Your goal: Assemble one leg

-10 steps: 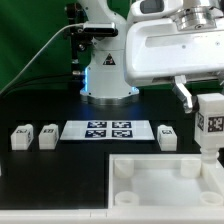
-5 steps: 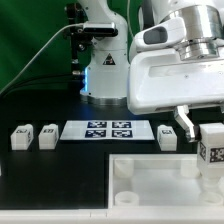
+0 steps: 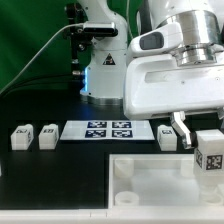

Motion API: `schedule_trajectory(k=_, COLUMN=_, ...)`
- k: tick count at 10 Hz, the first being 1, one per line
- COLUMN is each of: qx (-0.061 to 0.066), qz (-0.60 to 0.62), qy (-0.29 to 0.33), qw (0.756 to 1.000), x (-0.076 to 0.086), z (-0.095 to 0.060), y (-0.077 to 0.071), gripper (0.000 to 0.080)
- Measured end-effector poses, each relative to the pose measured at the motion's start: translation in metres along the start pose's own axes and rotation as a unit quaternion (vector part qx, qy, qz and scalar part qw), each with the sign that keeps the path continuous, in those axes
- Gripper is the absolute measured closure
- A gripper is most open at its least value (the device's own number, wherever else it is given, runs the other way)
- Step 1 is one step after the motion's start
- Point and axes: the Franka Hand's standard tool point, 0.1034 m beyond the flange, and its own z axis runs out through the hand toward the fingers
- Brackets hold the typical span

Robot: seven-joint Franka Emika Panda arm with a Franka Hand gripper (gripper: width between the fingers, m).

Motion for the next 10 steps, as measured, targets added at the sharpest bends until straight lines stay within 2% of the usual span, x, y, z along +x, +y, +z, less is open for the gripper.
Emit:
schedule_trajectory(k=6, qx=0.001, qz=-0.004, qy=0.009, qw=1.000, x=-0.001, z=0.002, y=-0.004, gripper=0.0506)
schedule_trajectory(k=10, qx=0.004, qz=-0.006, qy=-0.002, qw=1.000, x=-0.014, z=0.005, y=-0.008, gripper=0.0506)
